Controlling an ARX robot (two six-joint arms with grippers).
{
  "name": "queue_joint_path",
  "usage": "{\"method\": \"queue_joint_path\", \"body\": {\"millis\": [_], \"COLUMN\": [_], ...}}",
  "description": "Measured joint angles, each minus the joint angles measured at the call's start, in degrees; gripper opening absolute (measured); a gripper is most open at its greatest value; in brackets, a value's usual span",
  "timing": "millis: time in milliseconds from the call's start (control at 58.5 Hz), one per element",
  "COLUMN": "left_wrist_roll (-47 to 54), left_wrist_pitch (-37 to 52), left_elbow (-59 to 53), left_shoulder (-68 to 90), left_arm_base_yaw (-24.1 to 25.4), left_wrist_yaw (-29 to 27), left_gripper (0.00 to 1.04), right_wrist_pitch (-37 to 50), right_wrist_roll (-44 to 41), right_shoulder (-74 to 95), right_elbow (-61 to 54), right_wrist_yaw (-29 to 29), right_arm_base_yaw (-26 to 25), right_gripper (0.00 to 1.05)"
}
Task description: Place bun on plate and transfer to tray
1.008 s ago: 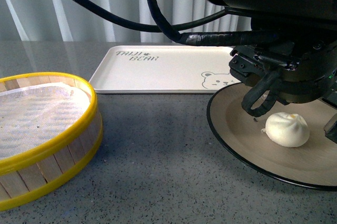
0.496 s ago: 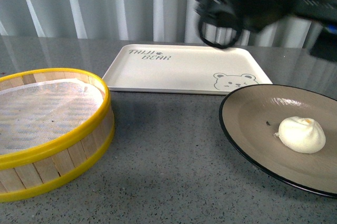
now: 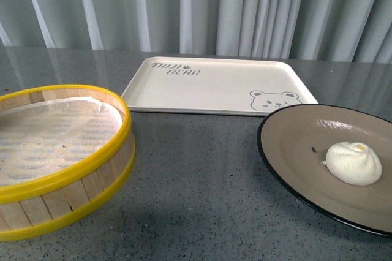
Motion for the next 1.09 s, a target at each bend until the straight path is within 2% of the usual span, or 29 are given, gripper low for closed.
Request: {"method": "queue_joint_path", "body": {"millis": [188, 290, 325, 564, 940, 1094], "left_wrist_roll": [-0.8, -1.0, -1.4, -1.4, -1.4, -1.4], "left_wrist_pitch": [1.7, 2.0, 2.0, -1.2, -8.8, -8.9], "left_elbow": [-13.0, -17.3, -18.4, -25.1, -28.9, -30.0], "left_shoulder": [-10.1, -14.1, -15.3, -25.5, -36.8, -39.6], "left_arm_base_yaw": [0.6, 0.5, 0.5, 0.6, 0.6, 0.6], "left_wrist_yaw": [1.4, 1.4, 1.3, 1.3, 1.3, 1.3], "left_gripper": [0.31, 0.07, 0.04, 0.04, 0.04, 0.04], "right_wrist_pitch": [0.0, 0.0, 0.0, 0.0, 0.0, 0.0], "right_wrist_roll": [0.0, 0.0, 0.0, 0.0, 0.0, 0.0], "right_shoulder": [0.0, 0.0, 0.0, 0.0, 0.0, 0.0], "right_elbow": [0.0, 0.0, 0.0, 0.0, 0.0, 0.0], "right_wrist_yaw": [-0.2, 0.0, 0.0, 0.0, 0.0, 0.0], "right_arm_base_yaw": [0.0, 0.0, 0.0, 0.0, 0.0, 0.0], "right_gripper": [0.96, 0.96, 0.96, 0.96, 0.96, 0.96]}}
